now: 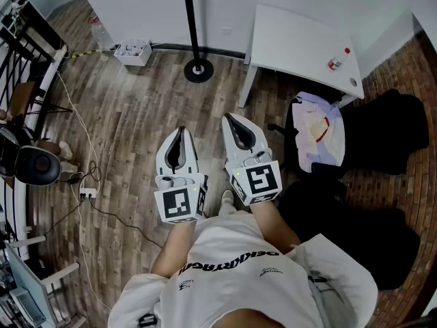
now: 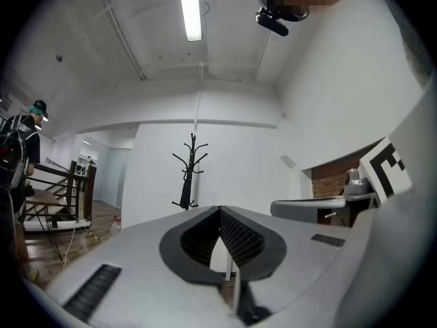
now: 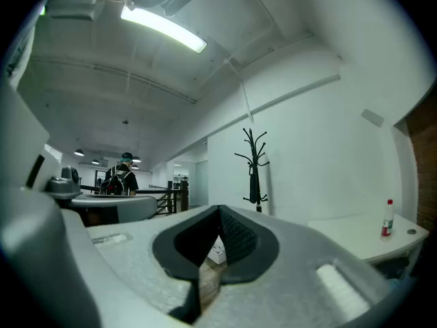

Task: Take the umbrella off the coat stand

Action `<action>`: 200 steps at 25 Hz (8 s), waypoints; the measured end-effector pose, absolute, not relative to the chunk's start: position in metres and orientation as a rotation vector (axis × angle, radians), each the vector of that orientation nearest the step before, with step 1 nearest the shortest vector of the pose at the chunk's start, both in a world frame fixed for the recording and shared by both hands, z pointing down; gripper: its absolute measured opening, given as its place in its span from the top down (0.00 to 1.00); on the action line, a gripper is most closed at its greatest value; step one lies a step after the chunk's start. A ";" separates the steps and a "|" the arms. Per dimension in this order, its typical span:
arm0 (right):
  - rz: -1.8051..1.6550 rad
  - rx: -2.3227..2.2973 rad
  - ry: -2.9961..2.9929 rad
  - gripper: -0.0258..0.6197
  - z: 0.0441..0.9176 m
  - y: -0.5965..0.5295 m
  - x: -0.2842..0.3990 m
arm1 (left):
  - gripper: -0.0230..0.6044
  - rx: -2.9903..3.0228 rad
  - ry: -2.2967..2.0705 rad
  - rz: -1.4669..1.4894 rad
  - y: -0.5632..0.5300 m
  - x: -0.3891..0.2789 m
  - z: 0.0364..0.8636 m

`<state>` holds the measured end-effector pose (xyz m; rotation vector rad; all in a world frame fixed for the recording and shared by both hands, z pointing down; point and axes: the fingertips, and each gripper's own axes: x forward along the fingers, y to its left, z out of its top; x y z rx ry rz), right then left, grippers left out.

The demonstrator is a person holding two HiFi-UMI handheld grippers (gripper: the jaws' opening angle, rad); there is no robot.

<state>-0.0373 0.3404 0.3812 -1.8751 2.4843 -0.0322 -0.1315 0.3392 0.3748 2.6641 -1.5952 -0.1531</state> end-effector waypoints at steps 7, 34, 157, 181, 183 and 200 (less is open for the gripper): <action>-0.047 -1.809 2.476 0.97 0.377 0.344 0.000 | 0.97 2.647 -1.629 -0.165 0.343 -0.095 0.375; -0.025 -1.778 2.527 0.97 0.390 0.168 0.002 | 0.97 2.610 -1.610 -0.213 0.162 -0.083 0.406; -0.013 -1.843 2.472 0.97 0.380 -0.401 0.130 | 0.55 2.651 -1.591 0.055 -0.559 0.028 0.377; 0.017 -1.851 2.429 0.97 0.356 -0.320 0.101 | 0.55 2.655 -1.584 0.004 -0.459 -0.003 0.342; 0.009 -1.855 2.426 0.97 0.356 -0.312 0.096 | 0.55 2.656 -1.578 0.009 -0.448 -0.007 0.342; 0.017 -1.897 2.417 0.97 0.356 -0.249 0.074 | 0.55 2.610 -1.560 -0.044 -0.350 -0.043 0.360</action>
